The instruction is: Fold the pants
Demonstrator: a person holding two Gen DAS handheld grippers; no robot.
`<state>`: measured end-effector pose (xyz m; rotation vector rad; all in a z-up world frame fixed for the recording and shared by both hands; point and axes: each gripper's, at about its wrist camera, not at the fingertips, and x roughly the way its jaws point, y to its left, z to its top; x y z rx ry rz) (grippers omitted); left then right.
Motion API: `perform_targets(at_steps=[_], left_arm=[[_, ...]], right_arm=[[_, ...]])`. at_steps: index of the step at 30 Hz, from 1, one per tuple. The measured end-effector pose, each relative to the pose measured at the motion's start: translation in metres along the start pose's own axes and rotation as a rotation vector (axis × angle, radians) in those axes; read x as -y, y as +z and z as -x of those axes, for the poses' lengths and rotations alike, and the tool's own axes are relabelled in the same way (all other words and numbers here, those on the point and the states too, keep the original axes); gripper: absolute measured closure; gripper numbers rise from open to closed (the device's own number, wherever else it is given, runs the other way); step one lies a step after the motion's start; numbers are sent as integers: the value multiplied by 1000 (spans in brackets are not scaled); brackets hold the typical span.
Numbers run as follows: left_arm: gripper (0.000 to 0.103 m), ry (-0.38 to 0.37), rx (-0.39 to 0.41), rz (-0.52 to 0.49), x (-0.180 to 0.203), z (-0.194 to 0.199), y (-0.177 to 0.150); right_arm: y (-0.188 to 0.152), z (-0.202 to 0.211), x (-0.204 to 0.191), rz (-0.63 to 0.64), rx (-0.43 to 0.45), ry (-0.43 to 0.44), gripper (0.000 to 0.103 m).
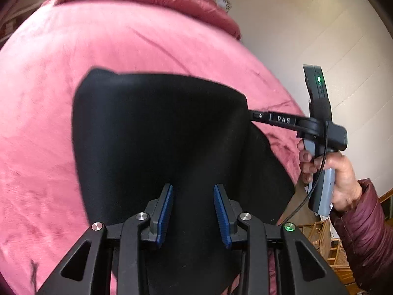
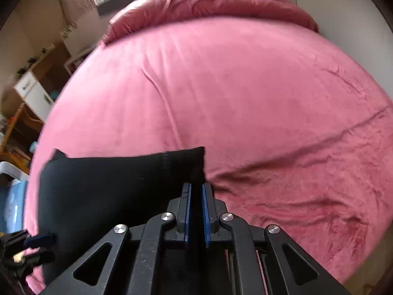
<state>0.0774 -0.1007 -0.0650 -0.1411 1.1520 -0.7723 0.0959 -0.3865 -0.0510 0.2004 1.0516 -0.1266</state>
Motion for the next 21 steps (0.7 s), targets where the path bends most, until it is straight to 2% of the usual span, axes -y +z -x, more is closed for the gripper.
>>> perform_targets(at_steps=[4, 8, 11, 14, 19, 21], left_arm=[[69, 4, -20, 45, -2, -17, 4], [68, 41, -7, 2, 10, -14, 2], [66, 51, 16, -8, 14, -8, -2], [61, 52, 38, -10, 18, 1, -6], [60, 117, 77, -42, 23, 11, -12], [60, 147, 90, -56, 27, 15, -17]], right_arm=[[4, -12, 7, 0, -14, 4, 95], [5, -9, 11, -23, -1, 20, 94], [-9, 9, 16, -42, 21, 37, 91], [-27, 25, 17, -57, 32, 67, 77], [-64, 47, 17, -74, 19, 119, 51], [-77, 56, 13, -69, 21, 132, 47]])
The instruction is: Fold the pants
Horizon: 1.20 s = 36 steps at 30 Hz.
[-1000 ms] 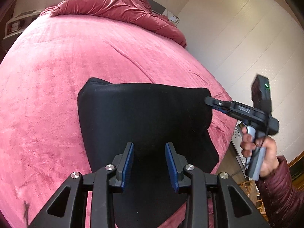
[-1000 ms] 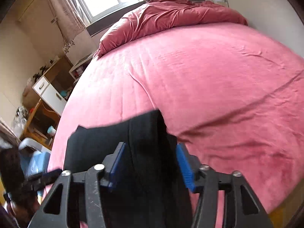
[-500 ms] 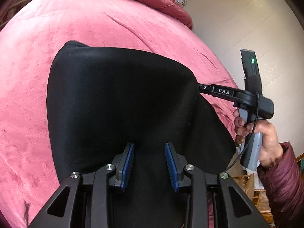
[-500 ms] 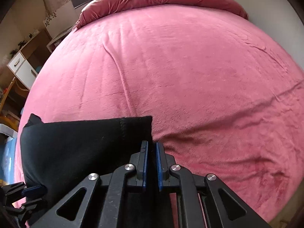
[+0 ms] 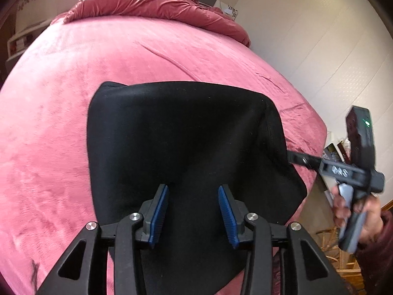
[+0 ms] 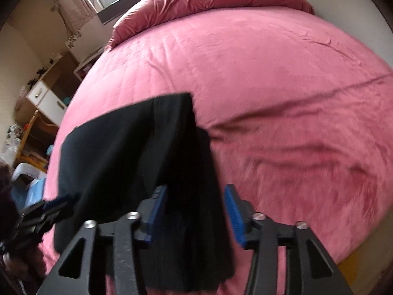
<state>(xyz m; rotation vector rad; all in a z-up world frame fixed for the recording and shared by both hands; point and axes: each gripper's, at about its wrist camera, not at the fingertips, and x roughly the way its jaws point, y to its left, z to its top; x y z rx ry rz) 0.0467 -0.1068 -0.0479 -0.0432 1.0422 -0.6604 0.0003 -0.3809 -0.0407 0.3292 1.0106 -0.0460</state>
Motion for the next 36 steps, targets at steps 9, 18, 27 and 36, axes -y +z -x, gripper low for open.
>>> perform_targets(at_steps=[9, 18, 27, 36], left_arm=[[60, 99, 27, -56, 15, 8, -13], [56, 158, 61, -78, 13, 28, -22], [51, 188, 83, -68, 6, 38, -26], [37, 124, 69, 39, -27, 42, -30]], right_arm=[[-46, -9, -17, 139, -61, -149, 47], [-54, -14, 21, -44, -56, -51, 37], [-59, -12, 16, -22, -43, -76, 35], [-44, -6, 25, -45, -54, 12, 28]])
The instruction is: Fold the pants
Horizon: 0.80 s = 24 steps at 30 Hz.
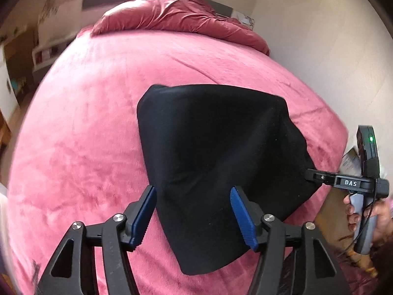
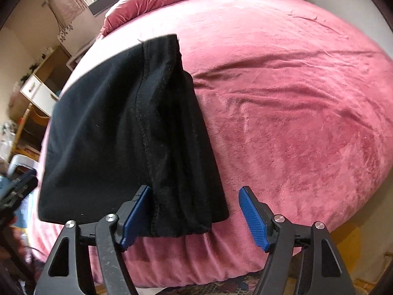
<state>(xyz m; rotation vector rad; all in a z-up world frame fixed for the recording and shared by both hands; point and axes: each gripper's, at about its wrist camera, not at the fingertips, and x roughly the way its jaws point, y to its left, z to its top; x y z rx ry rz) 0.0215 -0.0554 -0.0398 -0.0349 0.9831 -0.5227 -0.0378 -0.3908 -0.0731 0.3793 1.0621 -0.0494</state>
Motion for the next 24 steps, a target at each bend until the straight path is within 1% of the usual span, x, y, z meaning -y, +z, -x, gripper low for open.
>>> perform_targets(at_steps=[2, 3, 4, 5, 7, 8, 9, 10, 12, 13, 14, 15, 16, 17, 18, 19, 20, 21, 22, 24], left_arm=[[25, -66, -25, 86, -20, -8, 3], [24, -86, -37, 116, -28, -13, 4], [24, -97, -54, 148, -37, -18, 5], [24, -131, -83, 190, -47, -27, 7], [24, -186, -116, 233, -57, -37, 8], [24, -198, -123, 247, -61, -42, 9], [24, -213, -130, 251, -63, -47, 10], [26, -236, -146, 261, -65, -52, 11], [26, -289, -185, 303, -69, -66, 12], [26, -318, -205, 326, -72, -73, 11], [33, -349, -225, 351, -73, -80, 11], [36, -376, -232, 362, -74, -84, 11], [39, -397, -225, 359, -72, -86, 11], [48, -413, -214, 348, -71, -85, 11], [51, -428, -200, 338, -70, -82, 12], [56, -441, -183, 327, -69, -79, 15], [59, -456, -168, 316, -70, -73, 18], [60, -469, -157, 310, -70, -68, 21], [60, -482, -139, 302, -71, -62, 26], [60, -479, -86, 268, -76, -45, 41]], right_arm=[[11, 1, 2, 15, 2, 72, 20], [18, -2, 4, 15, -4, 96, 13], [26, -9, 6, 13, -14, 123, 12], [34, -15, 8, 7, -21, 137, 12], [49, -33, 14, -21, -50, 189, 12], [56, -45, 17, -39, -76, 208, 12], [61, -55, 20, -51, -93, 209, 12], [65, -62, 21, -56, -106, 227, 12], [69, -77, 24, -73, -155, 308, 12], [70, -81, 25, -68, -162, 321, 12], [70, -84, 25, -60, -162, 344, 12], [70, -86, 25, -58, -165, 363, 14], [70, -88, 24, -54, -170, 383, 28], [70, -88, 22, -45, -170, 399, 34], [70, -87, 19, -30, -165, 399, 41], [70, -84, 16, -13, -161, 405, 50], [71, -80, 11, 3, -154, 404, 53], [72, -74, 7, 24, -145, 403, 56], [74, -68, 1, 41, -132, 406, 58], [79, -55, -12, 69, -102, 430, 59]])
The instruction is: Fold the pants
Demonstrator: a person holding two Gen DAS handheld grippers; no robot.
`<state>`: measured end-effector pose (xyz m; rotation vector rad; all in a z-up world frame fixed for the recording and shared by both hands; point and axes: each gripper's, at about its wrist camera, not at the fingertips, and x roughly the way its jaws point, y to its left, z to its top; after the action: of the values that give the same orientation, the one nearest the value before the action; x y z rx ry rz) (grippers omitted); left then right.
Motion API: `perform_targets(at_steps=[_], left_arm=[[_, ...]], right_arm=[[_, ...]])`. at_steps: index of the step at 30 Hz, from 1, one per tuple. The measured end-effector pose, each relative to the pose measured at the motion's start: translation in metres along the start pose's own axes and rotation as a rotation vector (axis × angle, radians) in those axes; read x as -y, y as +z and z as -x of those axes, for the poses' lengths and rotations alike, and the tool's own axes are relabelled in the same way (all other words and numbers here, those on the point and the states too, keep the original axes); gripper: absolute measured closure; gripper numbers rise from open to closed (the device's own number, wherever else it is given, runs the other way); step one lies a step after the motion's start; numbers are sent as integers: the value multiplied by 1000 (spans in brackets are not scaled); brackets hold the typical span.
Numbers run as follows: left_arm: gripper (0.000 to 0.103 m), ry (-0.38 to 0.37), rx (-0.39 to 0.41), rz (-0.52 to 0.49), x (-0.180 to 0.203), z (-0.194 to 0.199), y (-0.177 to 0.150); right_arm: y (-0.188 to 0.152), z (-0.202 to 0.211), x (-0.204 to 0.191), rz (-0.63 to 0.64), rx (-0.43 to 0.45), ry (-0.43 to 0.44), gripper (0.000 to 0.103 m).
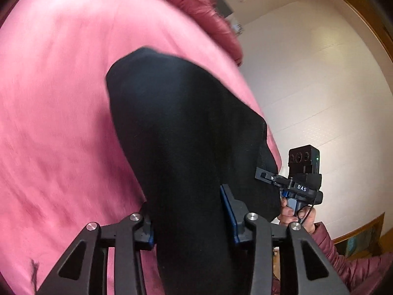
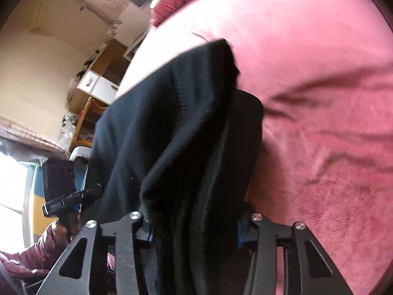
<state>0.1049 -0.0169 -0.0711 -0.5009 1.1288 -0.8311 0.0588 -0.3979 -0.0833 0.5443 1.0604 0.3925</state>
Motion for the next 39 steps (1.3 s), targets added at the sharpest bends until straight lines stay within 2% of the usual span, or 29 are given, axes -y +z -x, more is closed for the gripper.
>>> perform_targets(at_steps=[5, 9, 14, 15, 17, 19, 21, 23, 29, 34, 39], left_arm=[[60, 46, 106, -53, -3, 41, 47], [59, 134, 145, -29, -31, 54, 87], [54, 295, 124, 27, -72, 38, 115], [52, 338, 108, 46, -80, 30, 114], [40, 368, 88, 59, -89, 24, 112], [32, 442, 113, 23, -83, 24, 105], [32, 461, 138, 17, -79, 29, 102], [26, 532, 172, 19, -69, 35, 90], [26, 710, 272, -16, -34, 44, 68], [26, 769, 319, -58, -4, 50, 44], [26, 812, 356, -92, 20, 61, 18]], right_arm=[[41, -7, -47, 85, 76, 70, 59], [83, -45, -75, 110, 83, 98, 59], [128, -116, -86, 94, 17, 27, 58], [133, -129, -86, 87, -4, 12, 57], [138, -155, -81, 76, -50, -65, 49], [135, -163, -74, 54, -56, -73, 38], [135, -160, -75, 44, -36, -85, 30], [132, -151, -82, 66, -7, -122, 30], [109, -106, -119, 167, 131, -291, 29], [77, -85, -155, 260, 185, -397, 26], [38, -74, -174, 278, 209, -439, 26]])
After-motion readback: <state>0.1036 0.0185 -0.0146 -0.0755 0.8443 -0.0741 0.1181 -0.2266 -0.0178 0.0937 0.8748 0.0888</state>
